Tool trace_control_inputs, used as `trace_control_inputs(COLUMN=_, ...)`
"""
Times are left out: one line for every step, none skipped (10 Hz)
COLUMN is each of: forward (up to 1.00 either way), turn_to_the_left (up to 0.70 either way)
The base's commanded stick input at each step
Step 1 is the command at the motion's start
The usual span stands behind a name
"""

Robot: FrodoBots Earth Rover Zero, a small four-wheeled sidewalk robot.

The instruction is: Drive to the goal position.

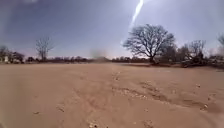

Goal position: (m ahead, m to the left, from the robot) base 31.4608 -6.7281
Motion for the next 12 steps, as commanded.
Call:
trace_control_inputs(forward=1.00, turn_to_the_left=0.00)
trace_control_inputs(forward=1.00, turn_to_the_left=0.00)
trace_control_inputs(forward=1.00, turn_to_the_left=0.00)
trace_control_inputs(forward=1.00, turn_to_the_left=0.00)
trace_control_inputs(forward=1.00, turn_to_the_left=0.00)
trace_control_inputs(forward=1.00, turn_to_the_left=0.00)
trace_control_inputs(forward=1.00, turn_to_the_left=0.00)
trace_control_inputs(forward=1.00, turn_to_the_left=0.00)
trace_control_inputs(forward=1.00, turn_to_the_left=-0.11)
trace_control_inputs(forward=1.00, turn_to_the_left=-0.23)
trace_control_inputs(forward=1.00, turn_to_the_left=0.00)
trace_control_inputs(forward=1.00, turn_to_the_left=0.00)
